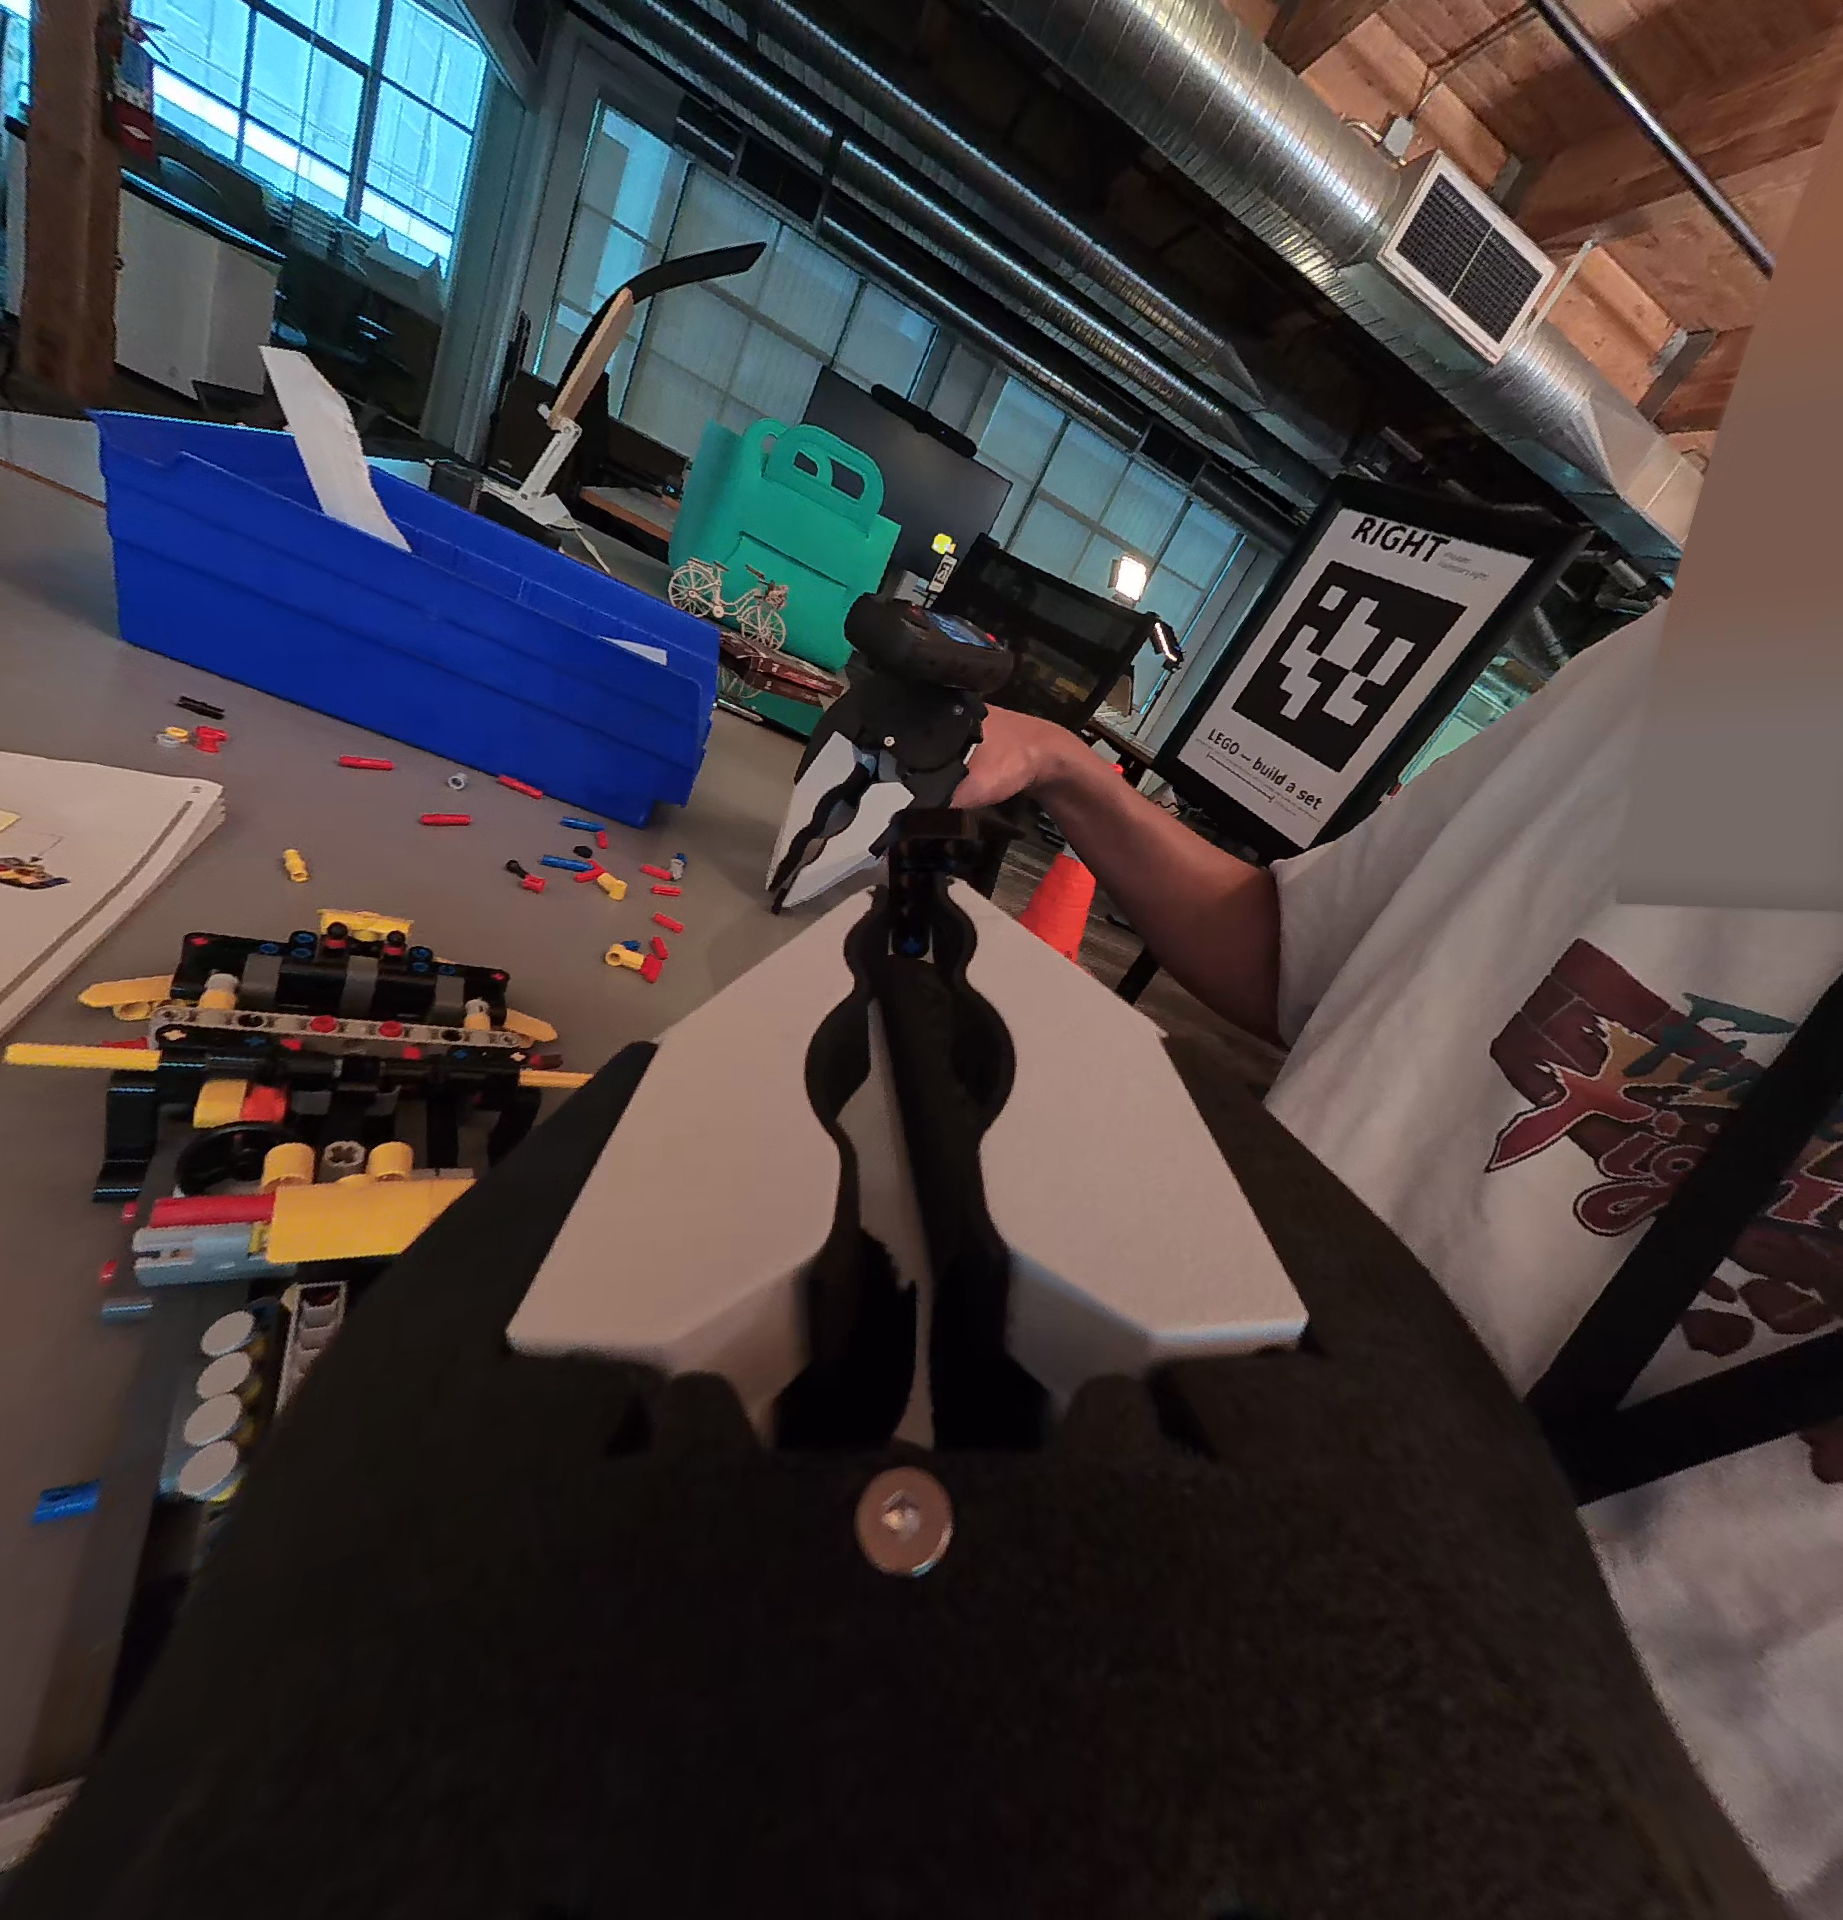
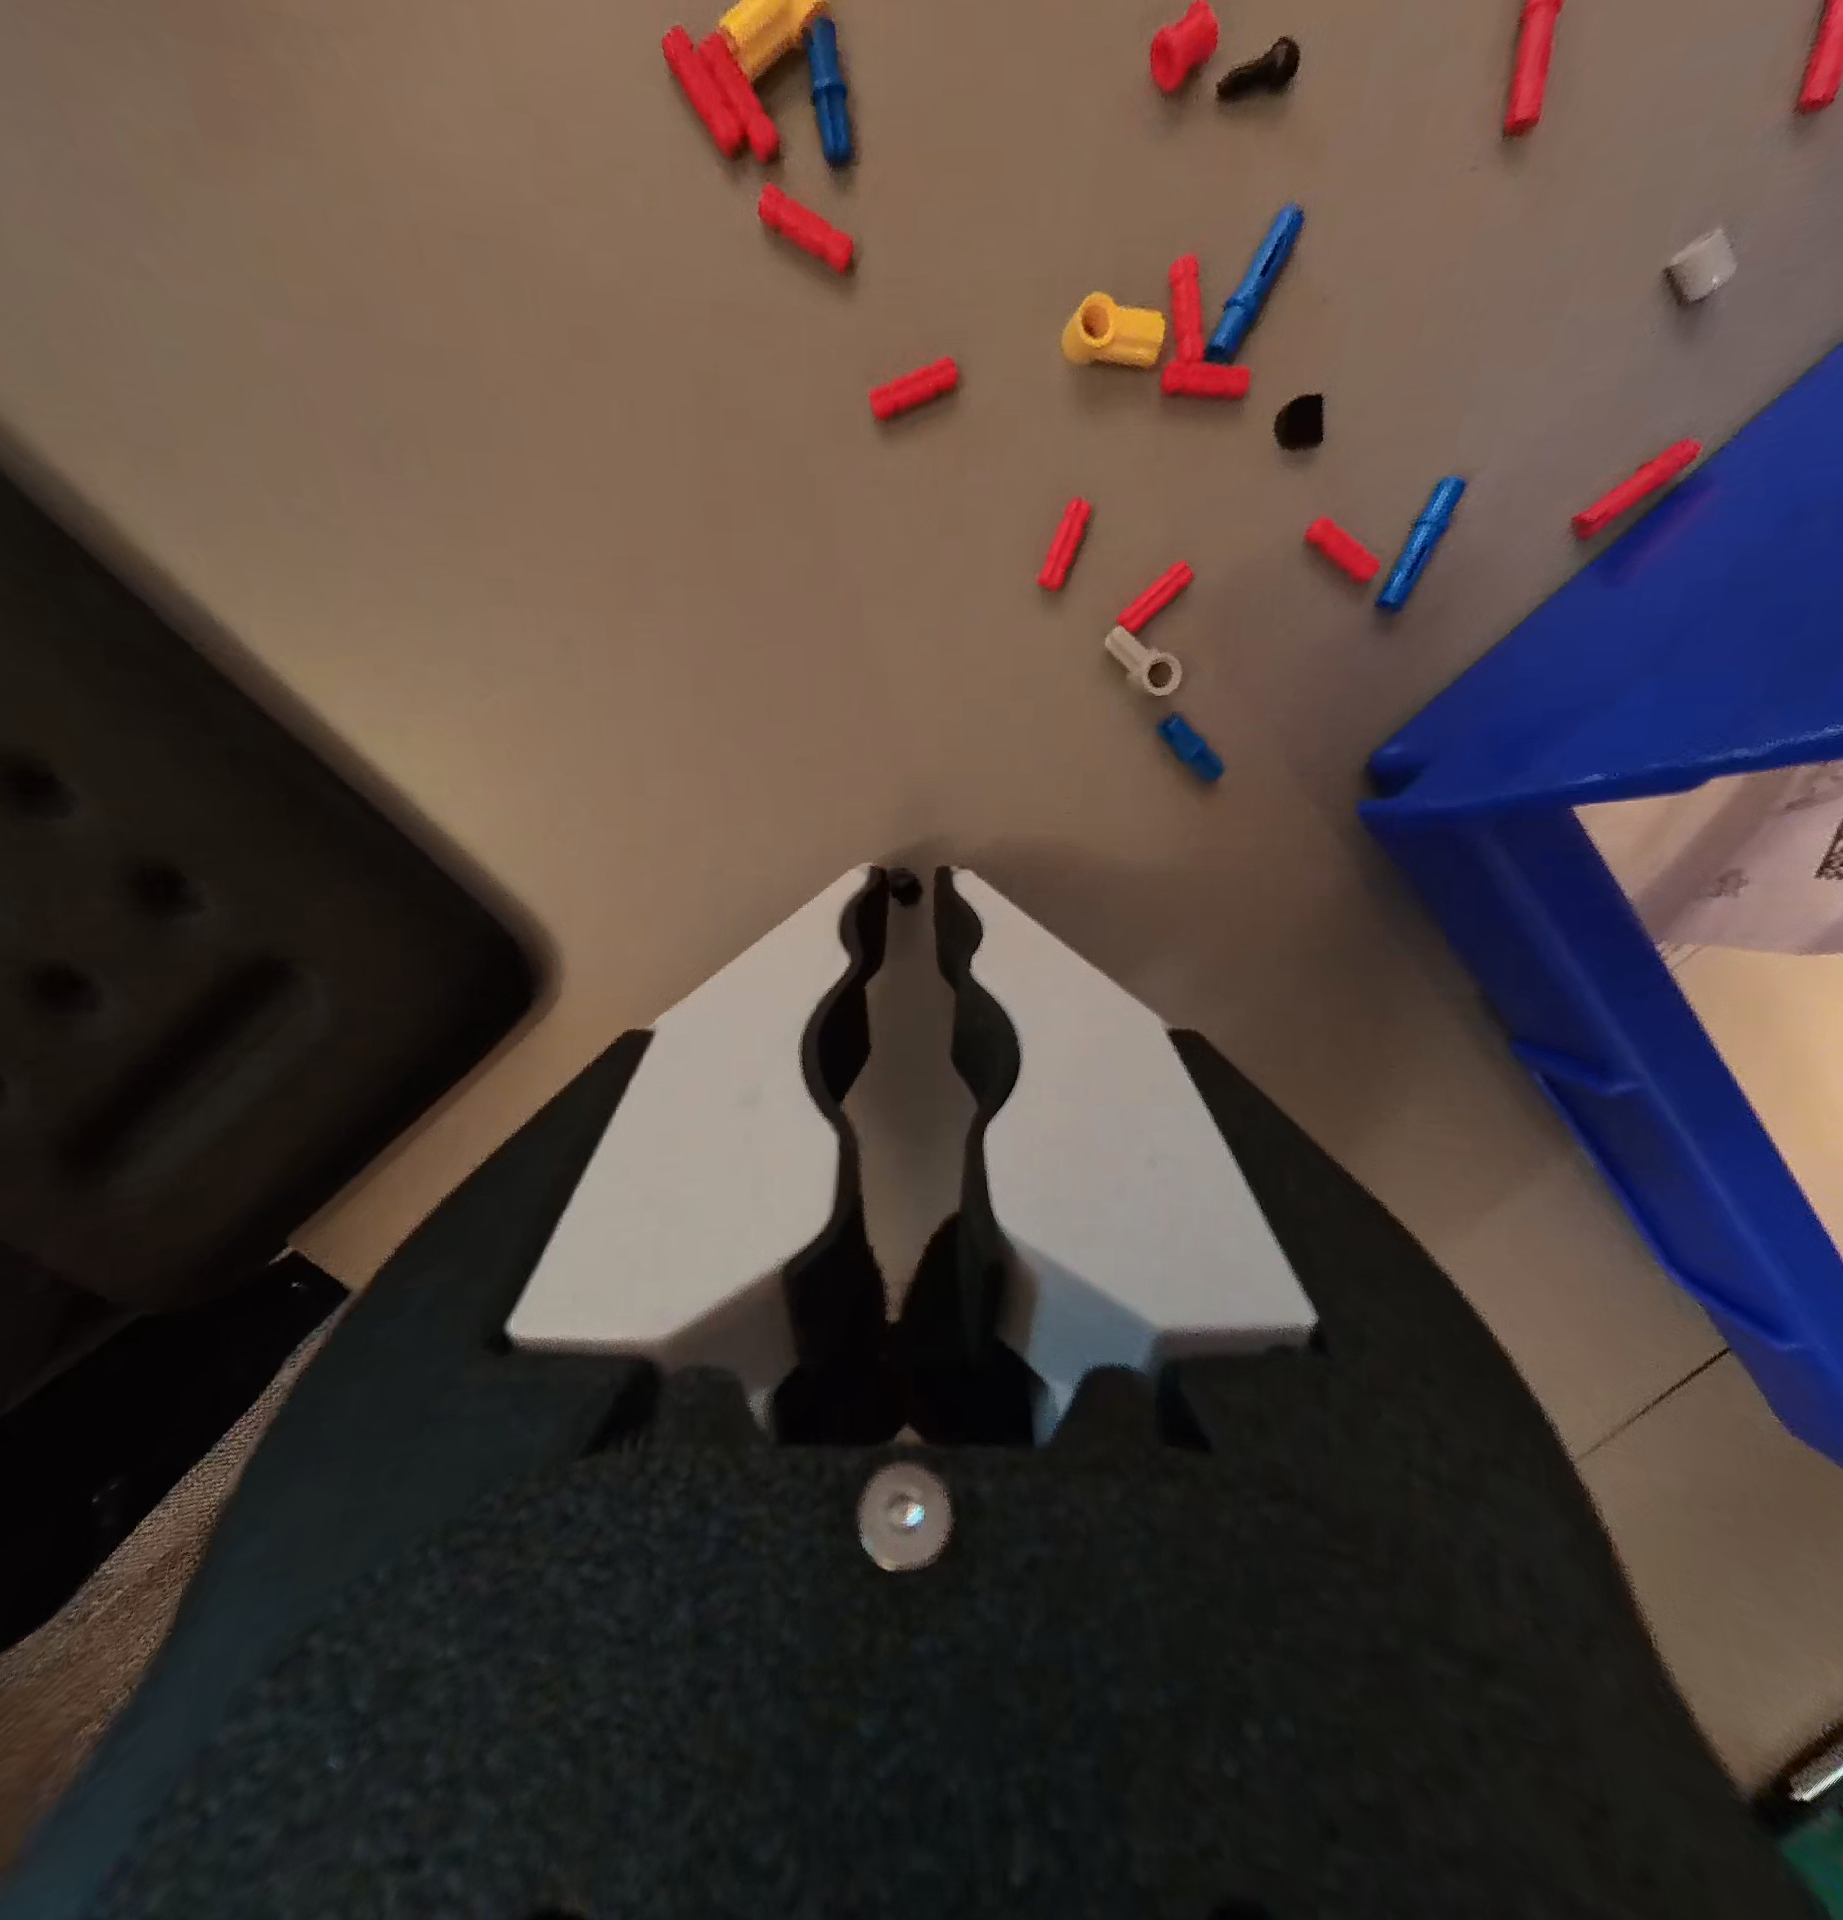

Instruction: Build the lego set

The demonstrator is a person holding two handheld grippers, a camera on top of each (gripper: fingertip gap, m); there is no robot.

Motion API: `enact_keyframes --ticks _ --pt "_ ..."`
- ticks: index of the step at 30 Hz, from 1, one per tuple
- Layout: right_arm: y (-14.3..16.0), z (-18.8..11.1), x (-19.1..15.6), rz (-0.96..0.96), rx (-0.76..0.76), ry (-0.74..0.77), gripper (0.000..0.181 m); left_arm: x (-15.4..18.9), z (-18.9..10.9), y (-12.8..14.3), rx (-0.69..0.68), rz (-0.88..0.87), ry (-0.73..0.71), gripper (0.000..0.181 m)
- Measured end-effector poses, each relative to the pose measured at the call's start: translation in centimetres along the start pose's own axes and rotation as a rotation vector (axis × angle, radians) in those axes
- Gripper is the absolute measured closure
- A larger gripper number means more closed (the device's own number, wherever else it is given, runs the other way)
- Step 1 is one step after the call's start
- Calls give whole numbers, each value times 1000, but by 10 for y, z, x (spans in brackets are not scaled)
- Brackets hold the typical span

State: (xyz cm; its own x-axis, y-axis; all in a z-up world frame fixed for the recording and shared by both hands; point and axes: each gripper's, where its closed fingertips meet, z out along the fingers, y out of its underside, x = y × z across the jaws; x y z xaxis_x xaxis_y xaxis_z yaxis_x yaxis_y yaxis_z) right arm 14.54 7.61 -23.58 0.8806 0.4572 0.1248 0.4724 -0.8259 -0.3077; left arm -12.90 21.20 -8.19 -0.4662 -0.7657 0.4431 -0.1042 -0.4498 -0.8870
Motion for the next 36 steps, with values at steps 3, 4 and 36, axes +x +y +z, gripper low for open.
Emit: enact_keyframes --ticks 3,4,36 --pt "3 2 0 -15 -23 9 176 0 0 -1 3 1 0 174" --pt "1 3 0 -17 -15 8 176 1 0 -1 3 1 1 174" --pt "-304 -131 -181 -309 1077 -370 177 44 -6 -24 175 42 217 174"
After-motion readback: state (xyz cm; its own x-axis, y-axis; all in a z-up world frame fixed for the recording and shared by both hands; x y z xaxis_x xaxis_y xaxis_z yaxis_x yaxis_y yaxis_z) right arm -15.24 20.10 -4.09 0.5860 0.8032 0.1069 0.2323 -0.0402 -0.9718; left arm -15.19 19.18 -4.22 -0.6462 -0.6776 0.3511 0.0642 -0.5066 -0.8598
